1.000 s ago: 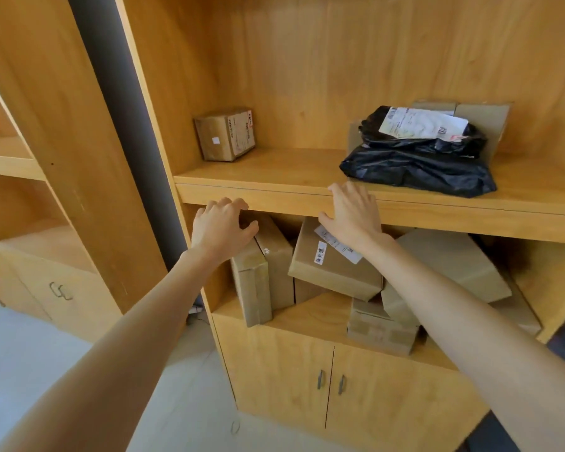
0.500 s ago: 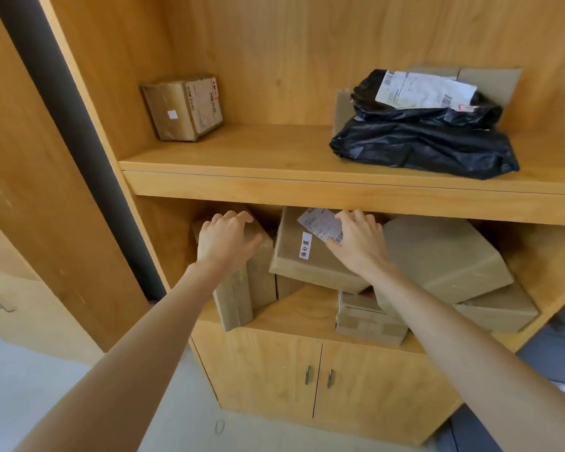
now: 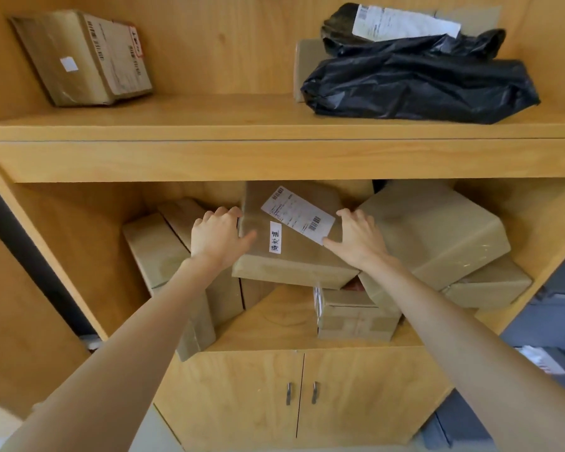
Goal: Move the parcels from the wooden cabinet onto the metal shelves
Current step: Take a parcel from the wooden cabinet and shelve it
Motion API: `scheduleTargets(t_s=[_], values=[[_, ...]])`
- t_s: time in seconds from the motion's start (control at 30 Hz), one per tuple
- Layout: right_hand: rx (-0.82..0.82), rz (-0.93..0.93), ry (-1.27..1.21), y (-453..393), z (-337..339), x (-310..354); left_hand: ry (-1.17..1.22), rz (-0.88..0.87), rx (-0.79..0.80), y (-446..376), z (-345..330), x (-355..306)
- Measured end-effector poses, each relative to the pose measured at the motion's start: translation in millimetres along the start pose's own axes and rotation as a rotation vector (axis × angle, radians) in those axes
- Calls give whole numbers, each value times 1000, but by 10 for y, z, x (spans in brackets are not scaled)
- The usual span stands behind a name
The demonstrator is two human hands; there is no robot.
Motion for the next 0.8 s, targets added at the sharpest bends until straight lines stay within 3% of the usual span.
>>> scheduleTargets(t_s=[0.37,0.8], values=[[-6,-115,-126,-274,-511,-288,158,60,8,-290,-593,16],[53,-330,-406,-313,-609,-431,358,60,88,-323,-647,27]])
Point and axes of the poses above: each hand's wrist, its own y-axis away from the middle knuckle, its own z-axis out of the back of the hand, x = y × z, the point moved 9 cm from there along -y, towards the middle knuckle, and after that the axes turned 8 degrees about -y, right-handed, at the moved point
